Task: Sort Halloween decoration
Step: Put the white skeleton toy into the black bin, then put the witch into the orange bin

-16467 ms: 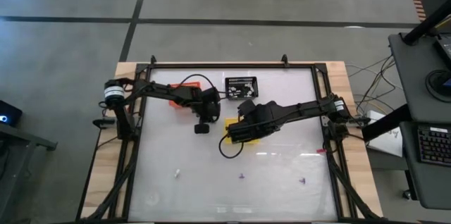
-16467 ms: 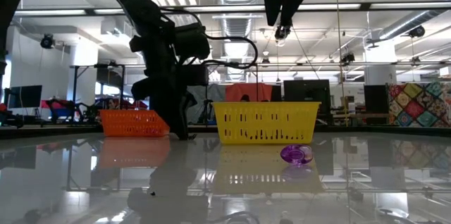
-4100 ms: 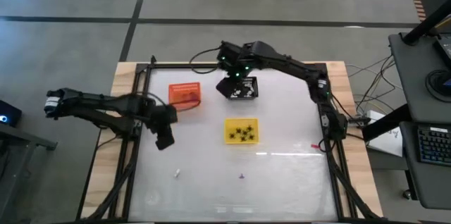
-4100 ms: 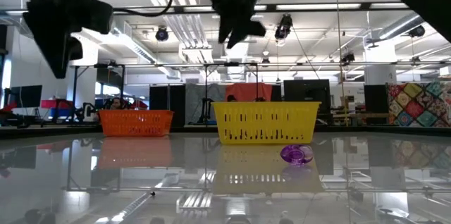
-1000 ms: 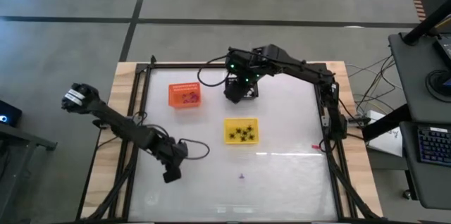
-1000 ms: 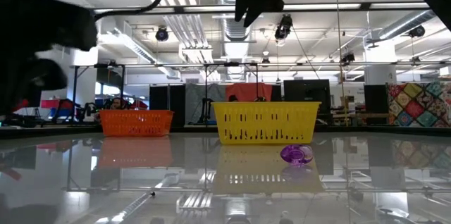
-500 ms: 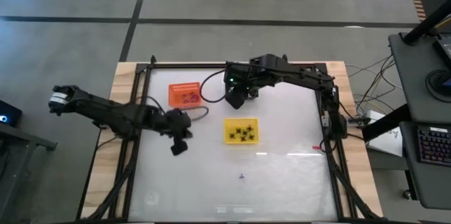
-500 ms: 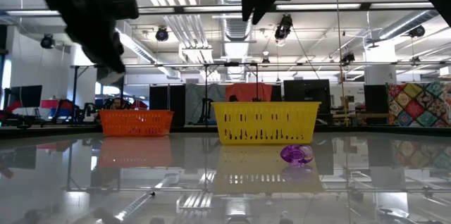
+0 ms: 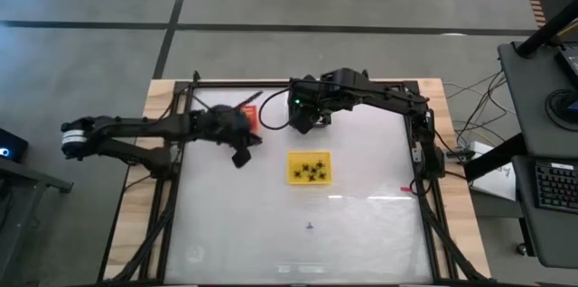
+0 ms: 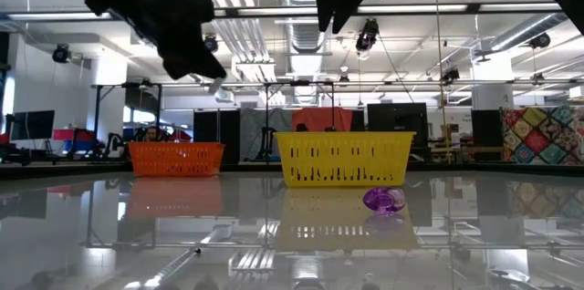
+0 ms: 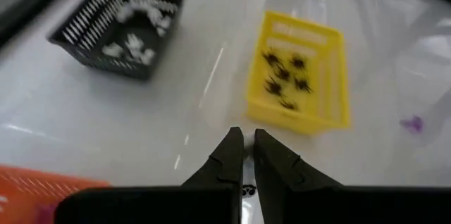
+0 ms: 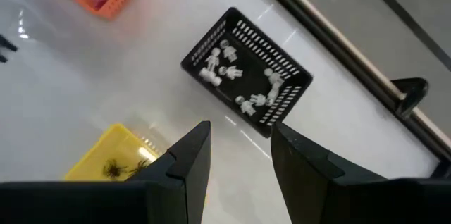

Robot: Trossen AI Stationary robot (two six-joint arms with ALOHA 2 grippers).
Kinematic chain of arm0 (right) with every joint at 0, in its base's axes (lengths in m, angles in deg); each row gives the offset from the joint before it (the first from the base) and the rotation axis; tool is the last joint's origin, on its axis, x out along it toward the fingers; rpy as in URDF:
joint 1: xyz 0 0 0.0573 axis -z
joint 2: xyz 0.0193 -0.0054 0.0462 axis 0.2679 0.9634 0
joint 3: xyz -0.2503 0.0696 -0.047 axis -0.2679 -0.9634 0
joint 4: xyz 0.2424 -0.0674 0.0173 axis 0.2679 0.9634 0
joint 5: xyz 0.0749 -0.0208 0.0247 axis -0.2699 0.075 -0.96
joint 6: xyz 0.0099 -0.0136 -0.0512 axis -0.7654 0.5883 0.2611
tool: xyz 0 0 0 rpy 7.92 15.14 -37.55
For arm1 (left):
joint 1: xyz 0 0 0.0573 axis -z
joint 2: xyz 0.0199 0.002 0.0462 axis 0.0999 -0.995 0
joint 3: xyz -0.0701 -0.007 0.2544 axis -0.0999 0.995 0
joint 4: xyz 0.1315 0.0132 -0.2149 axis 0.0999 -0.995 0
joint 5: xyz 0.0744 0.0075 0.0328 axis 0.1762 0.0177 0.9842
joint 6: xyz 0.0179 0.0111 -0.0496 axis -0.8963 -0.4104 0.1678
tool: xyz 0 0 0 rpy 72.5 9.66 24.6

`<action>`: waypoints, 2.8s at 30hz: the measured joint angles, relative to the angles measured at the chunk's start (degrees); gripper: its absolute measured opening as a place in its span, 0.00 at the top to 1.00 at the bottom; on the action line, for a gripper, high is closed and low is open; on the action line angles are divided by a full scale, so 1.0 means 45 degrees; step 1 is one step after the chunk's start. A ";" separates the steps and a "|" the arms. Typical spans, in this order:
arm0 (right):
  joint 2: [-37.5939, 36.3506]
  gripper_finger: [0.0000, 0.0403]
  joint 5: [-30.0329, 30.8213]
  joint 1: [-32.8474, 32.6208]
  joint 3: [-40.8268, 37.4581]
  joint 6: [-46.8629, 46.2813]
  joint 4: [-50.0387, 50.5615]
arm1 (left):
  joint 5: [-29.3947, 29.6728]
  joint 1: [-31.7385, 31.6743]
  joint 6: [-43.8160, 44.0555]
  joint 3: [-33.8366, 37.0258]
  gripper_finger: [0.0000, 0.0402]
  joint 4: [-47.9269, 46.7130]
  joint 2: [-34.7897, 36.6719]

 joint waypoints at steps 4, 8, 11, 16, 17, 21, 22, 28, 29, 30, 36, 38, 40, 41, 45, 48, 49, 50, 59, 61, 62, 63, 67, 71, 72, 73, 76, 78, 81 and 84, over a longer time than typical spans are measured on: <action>0.0000 0.65 0.0277 0.0079 0.0000 0.0043 -0.0006 | -0.0430 -0.1223 -0.0622 0.0000 1.00 0.0982 -0.0644; 0.0000 0.65 0.1202 0.0343 0.0000 0.0093 -0.0081 | -0.1724 -0.2556 -0.0880 0.0000 1.00 0.2179 -0.1451; 0.0000 0.65 0.2120 0.0653 0.0000 0.0088 -0.0101 | -0.2810 -0.3519 -0.0928 -0.0005 1.00 0.3378 -0.2164; 0.0000 0.65 0.2503 0.1273 0.0000 0.0054 -0.0133 | -0.3887 -0.4615 -0.0998 -0.0151 1.00 0.4869 -0.3306; 0.0000 0.65 0.2509 0.1395 0.0000 0.0054 -0.0142 | -0.3904 -0.4712 -0.1090 -0.0328 1.00 0.4919 -0.3542; 0.0000 0.65 0.2804 0.1890 0.0000 0.0098 -0.0155 | -0.4376 -0.4916 -0.1848 -0.1425 1.00 0.4619 -0.4577; 0.0000 0.65 0.2823 0.2029 0.0000 0.0118 -0.0153 | -0.4569 -0.4932 -0.2029 -0.1792 1.00 0.4416 -0.4883; 0.0000 0.65 0.2843 0.2702 0.0000 0.0622 -0.0021 | -0.4587 -0.5188 -0.2354 -0.3545 1.00 0.3890 -0.6473; 0.0000 0.65 0.2843 0.2779 0.0000 0.0824 -0.0014 | -0.4617 -0.5263 -0.2360 -0.3701 1.00 0.3891 -0.6641; 0.0000 0.65 0.2843 0.2851 0.0000 0.0977 -0.0019 | -0.4771 -0.5344 -0.2384 -0.3816 1.00 0.3888 -0.6796; 0.0000 0.65 0.2847 0.3083 0.0000 0.1217 -0.0014 | -0.5567 -0.5612 -0.2668 -0.4378 1.00 0.3916 -0.7670; 0.0000 0.65 0.2852 0.3100 0.0000 0.1434 -0.0011 | -0.5584 -0.5612 -0.2811 -0.4647 1.00 0.3895 -0.8031; 0.0000 0.65 0.2852 0.3113 0.0000 0.1676 -0.0009 | -0.5699 -0.5612 -0.2829 -0.4964 1.00 0.3901 -0.8416; 0.0000 0.65 0.2852 0.3114 0.0000 0.1723 -0.0009 | -0.5836 -0.5612 -0.2809 -0.5144 1.00 0.3904 -0.8637; 0.0000 0.65 0.2852 0.3159 0.0000 0.1819 -0.0004 | -0.5912 -0.5630 -0.2697 -0.5791 1.00 0.3783 -0.9355; 0.0000 0.65 0.2857 0.3180 0.0000 0.2030 -0.0004 | -0.5954 -0.5665 -0.2720 -0.6127 1.00 0.3326 -0.9631; 0.0000 0.65 0.2857 0.3199 0.0000 0.2100 -0.0004 | -0.6112 -0.5672 -0.2836 -0.6207 1.00 0.3227 -0.9679; 0.0000 0.65 0.2855 0.3196 0.0000 0.2171 -0.0004 | -0.6360 -0.5695 -0.3019 -0.6232 1.00 0.3099 -0.9687; 0.0000 0.65 0.3071 0.3201 0.0000 0.2563 -0.0004 | -0.6551 -0.5680 -0.3401 -0.6802 0.94 0.3116 -0.9885; 0.0000 0.65 0.3071 0.3201 0.0000 0.2686 -0.0004 | -0.6546 -0.5685 -0.3298 -0.7086 0.91 0.3085 -1.0107; 0.0000 0.65 0.3071 0.3201 0.0000 0.2716 -0.0004 | -0.6546 -0.5685 -0.3272 -0.7250 0.90 0.2916 -1.0239; 0.0000 0.65 0.3071 0.3201 -0.0005 0.2740 0.0000 | -0.6546 -0.5685 -0.3258 -0.7434 0.88 0.2671 -1.0360; 0.0000 0.65 0.3071 0.3215 -0.0005 0.3012 -0.0004 | -0.6605 -0.5685 -0.3609 -0.8177 0.82 0.1222 -1.0838; 0.0000 0.65 0.3071 0.3254 -0.0005 0.3046 -0.0004 | -0.6925 -0.5680 -0.4417 -0.8935 0.76 -0.0151 -1.1177; 0.0000 0.65 0.3071 0.3281 -0.0007 0.3052 -0.0004 | -0.6937 -0.5680 -0.4553 -0.9108 0.74 -0.0367 -1.1221; 0.0000 0.65 0.3067 0.3318 -0.0005 0.3086 -0.0009 | -0.6953 -0.5680 -0.4642 -0.9299 0.73 -0.0540 -1.1243; 0.0000 0.65 0.3069 0.3402 -0.0010 0.3152 -0.0004 | -0.6988 -0.5680 -0.4694 -0.9922 0.70 -0.1519 -1.1254; 0.0000 0.65 0.3071 0.3415 -0.0010 0.3213 -0.0004 | -0.6988 -0.5699 -0.4888 -1.0386 0.69 -0.2638 -1.1193; -0.0005 0.65 0.2898 0.3405 -0.0010 0.3235 -0.0005 | -0.6998 -0.5733 -0.5851 -1.0841 0.69 -0.4118 -1.0843; -0.0065 0.65 0.1817 0.3374 -0.0013 0.3447 -0.0004 | -0.7027 -0.5774 -0.6047 -1.0833 0.69 -0.4849 -1.0243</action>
